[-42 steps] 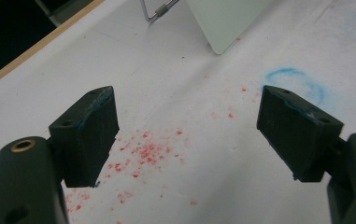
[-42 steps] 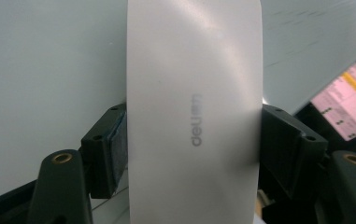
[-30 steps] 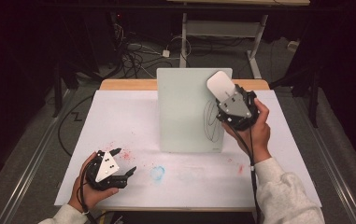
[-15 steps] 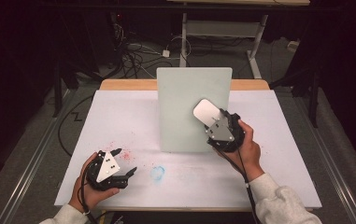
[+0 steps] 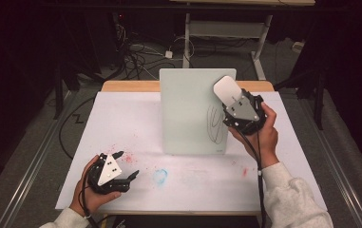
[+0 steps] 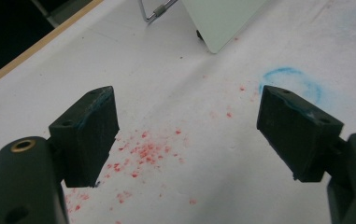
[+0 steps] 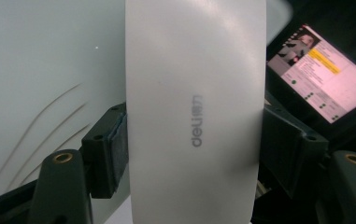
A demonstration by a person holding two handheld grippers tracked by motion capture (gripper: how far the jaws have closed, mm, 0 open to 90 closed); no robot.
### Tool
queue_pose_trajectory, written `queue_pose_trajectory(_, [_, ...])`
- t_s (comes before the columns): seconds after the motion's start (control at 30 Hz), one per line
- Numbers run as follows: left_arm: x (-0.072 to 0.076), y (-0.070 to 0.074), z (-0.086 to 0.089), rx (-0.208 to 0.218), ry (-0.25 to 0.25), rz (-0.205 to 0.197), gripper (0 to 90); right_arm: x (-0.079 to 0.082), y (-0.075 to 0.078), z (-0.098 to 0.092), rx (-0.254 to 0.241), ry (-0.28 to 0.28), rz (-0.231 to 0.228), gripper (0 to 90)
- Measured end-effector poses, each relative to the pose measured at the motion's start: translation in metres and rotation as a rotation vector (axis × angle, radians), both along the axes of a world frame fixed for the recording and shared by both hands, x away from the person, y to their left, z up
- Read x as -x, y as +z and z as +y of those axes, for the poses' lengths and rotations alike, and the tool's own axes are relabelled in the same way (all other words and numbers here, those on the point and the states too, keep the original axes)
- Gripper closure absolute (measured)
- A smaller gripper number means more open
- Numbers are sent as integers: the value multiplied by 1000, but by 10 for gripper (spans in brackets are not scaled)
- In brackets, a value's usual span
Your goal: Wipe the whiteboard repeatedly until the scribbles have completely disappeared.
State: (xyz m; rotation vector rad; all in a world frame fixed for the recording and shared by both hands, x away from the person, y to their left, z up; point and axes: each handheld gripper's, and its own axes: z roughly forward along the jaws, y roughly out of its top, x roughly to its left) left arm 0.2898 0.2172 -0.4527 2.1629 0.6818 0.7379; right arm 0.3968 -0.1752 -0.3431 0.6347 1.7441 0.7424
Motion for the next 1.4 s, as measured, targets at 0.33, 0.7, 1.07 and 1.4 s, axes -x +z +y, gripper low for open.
queue_pose_trajectory(0.33, [0, 0, -1, -10, 1, 5, 198, 22, -49, 14, 77, 64, 63, 312])
queue_pose_trajectory(0.7, [0, 0, -1, -7, 1, 4, 198, 17, -37, 11, 4, 38, 40, 312])
queue_pose_trajectory(1.07, [0, -1, -1, -11, 0, 5, 198, 20, -46, 15, -78, 33, 52, 313])
queue_pose_trajectory(1.4, [1, 0, 0, -8, 2, 4, 197, 36, -83, 38, -197, -26, 77, 312])
